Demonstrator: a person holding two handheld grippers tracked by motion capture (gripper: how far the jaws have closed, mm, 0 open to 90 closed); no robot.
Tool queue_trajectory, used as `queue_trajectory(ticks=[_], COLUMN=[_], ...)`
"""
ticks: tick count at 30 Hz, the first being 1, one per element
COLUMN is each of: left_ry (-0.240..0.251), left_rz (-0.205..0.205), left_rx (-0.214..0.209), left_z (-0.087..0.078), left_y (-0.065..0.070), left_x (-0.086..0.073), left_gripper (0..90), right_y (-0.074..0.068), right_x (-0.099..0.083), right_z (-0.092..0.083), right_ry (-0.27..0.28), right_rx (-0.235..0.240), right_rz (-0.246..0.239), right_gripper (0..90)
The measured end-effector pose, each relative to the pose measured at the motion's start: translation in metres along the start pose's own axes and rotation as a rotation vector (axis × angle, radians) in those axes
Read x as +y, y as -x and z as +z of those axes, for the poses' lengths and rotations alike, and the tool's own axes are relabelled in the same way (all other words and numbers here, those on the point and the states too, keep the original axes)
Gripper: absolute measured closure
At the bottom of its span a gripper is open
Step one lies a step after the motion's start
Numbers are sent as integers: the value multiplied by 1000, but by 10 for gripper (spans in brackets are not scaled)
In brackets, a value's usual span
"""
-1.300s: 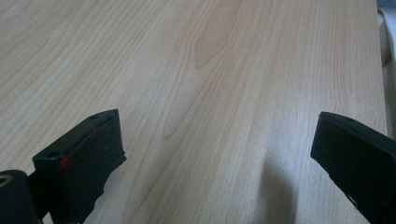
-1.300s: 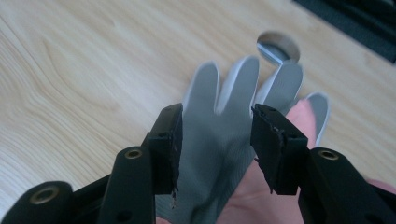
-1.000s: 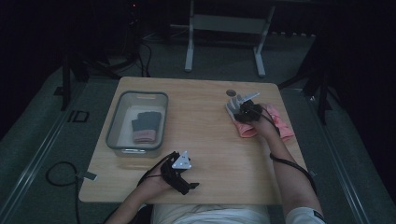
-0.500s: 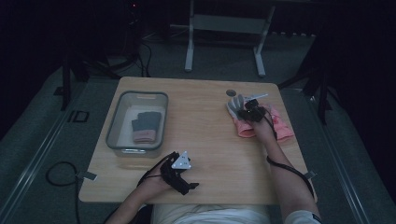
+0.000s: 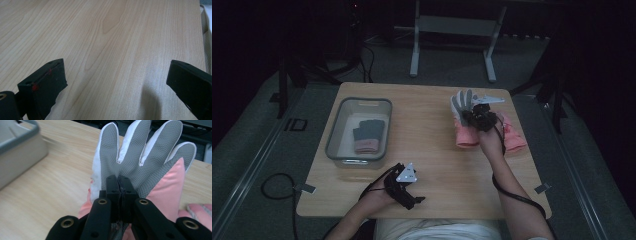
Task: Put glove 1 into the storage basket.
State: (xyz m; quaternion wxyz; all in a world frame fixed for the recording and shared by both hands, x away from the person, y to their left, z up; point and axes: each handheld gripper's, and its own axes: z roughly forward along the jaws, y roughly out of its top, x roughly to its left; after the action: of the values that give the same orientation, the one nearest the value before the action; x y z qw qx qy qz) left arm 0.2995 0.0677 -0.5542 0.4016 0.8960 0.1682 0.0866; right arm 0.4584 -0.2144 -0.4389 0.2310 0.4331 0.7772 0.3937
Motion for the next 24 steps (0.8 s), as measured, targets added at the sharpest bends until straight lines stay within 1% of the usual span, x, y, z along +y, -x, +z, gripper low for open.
queue_trajectory(ticks=[1,2,4,5,6,7,8,10,11,12,13,14,15,17,19,21,23,24], left_ry=[1,2,3,7,11,22,29,24,19,19,19,18,16,15,13,14,14,8], left_rz=[0,0,4,4,3,2,-3,-3,0,4,6,7,7,9,13,12,12,16], left_rx=[0,-1,1,2,8,16,15,13,17,17,17,18,17,17,17,16,15,14], left_z=[0,0,0,-2,-2,-3,-3,-3,-3,-3,-3,-3,-2,-2,-2,-2,-2,-3], left_y=[0,0,0,-1,-1,-2,-3,-4,-3,-3,-3,-2,-2,-1,-1,0,0,0], left_x=[0,0,0,1,1,1,0,-1,-1,-1,-1,-1,-1,-1,-1,-1,-1,-1], left_gripper=[21,21,21,21,21,21,21,21,21,21,21,21,21,21,21,21,21,21], right_y=[-5,-12,-26,-31,-40,-44,-50,-59,-65,-68,-72,-74,-77,-81,-85,-88,-89,-91], right_x=[0,1,1,1,-1,-2,-3,-8,-10,-12,-15,-19,-23,-30,-36,-43,-45,-47], right_z=[-4,-9,-18,-20,-24,-25,-27,-29,-28,-27,-26,-24,-23,-18,-11,-1,2,7], right_ry=[2,6,-8,-9,-18,-19,-22,-32,-39,-45,-52,-58,-63,-85,-97,-120,-128,-135], right_rx=[-7,-23,-37,-43,-56,-57,-57,-62,-72,-76,-69,-74,-80,-79,-92,-77,-76,-72], right_rz=[3,4,6,3,-4,-1,-2,20,13,23,33,35,51,58,61,69,72,71], right_gripper=[881,881,881,881,881,881,881,881,881,881,881,881,881,881,881,881,881,880])
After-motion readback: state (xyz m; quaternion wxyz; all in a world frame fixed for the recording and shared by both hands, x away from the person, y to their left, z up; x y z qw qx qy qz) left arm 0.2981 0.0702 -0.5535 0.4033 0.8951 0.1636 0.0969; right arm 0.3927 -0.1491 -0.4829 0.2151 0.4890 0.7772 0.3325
